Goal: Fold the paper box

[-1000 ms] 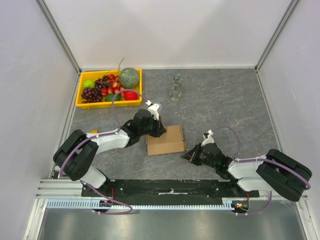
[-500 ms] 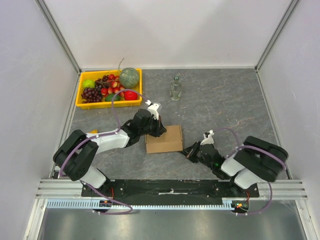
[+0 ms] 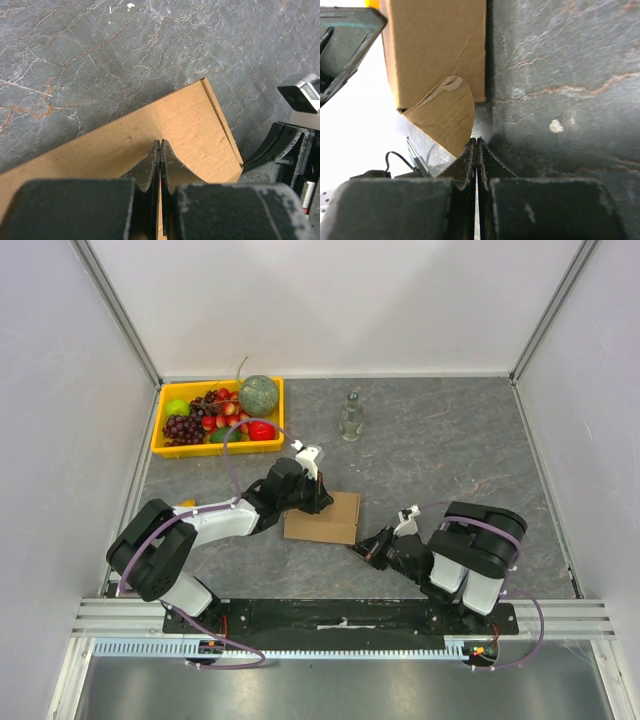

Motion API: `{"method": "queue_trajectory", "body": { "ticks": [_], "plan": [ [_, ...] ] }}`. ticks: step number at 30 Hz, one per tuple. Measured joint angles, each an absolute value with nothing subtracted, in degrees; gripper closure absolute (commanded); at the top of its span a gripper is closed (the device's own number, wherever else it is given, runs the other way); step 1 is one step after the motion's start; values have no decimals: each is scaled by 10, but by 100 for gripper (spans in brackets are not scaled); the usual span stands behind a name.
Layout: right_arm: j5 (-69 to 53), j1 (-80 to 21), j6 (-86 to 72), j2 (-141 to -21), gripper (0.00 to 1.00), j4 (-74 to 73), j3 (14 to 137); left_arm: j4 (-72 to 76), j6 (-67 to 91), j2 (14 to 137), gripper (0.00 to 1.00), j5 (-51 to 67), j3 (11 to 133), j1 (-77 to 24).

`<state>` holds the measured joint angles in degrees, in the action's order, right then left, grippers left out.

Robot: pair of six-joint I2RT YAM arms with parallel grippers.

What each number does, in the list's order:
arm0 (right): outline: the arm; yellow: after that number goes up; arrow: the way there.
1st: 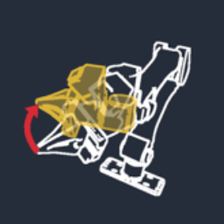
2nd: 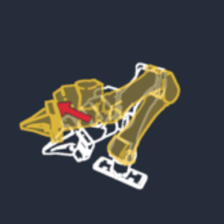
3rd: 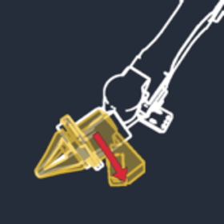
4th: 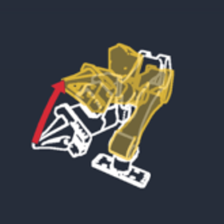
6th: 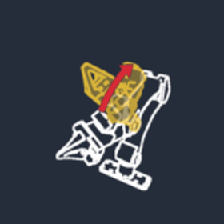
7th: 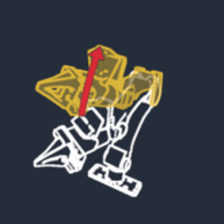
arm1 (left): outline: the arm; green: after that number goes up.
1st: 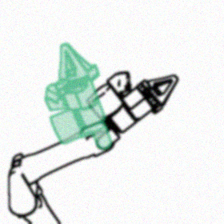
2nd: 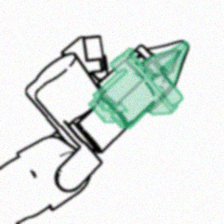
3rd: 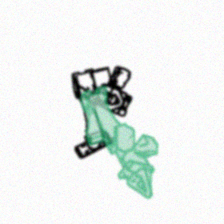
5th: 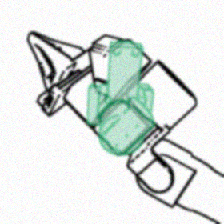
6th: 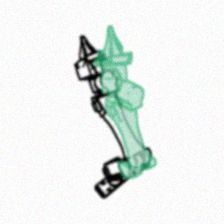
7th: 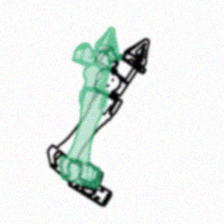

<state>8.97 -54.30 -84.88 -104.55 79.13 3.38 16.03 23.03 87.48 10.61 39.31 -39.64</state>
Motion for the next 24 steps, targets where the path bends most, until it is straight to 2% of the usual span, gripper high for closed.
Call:
{"method": "queue_trajectory", "body": {
  "ticks": [7, 13, 15, 16, 18, 19, 22, 24],
  "plan": [
    [91, -549, -818, -913, 97, 738, 23, 178, 230, 875, 98, 96, 393, -396],
    [98, -550, -774, -710, 94, 722, 24, 168, 230, 876, 98, 99, 389, -399],
    [107, -550, -750, -616, 94, 673, 24, 168, 230, 876, 98, 102, 387, -400],
    [127, -549, -710, -493, 92, 586, 24, 168, 230, 876, 98, 103, 387, -400],
    [137, -549, -695, -467, 92, 550, 28, 168, 230, 876, 98, 103, 387, -400],
    [150, -549, -675, -425, 92, 457, 38, 169, 230, 876, 98, 103, 387, -400],
    [188, -548, -628, -347, 91, 305, 72, 167, 230, 873, 98, 102, 386, -400],
    [208, -546, -601, -353, 85, 228, 110, 152, 230, 863, 98, 99, 386, -400]
  ]
}}
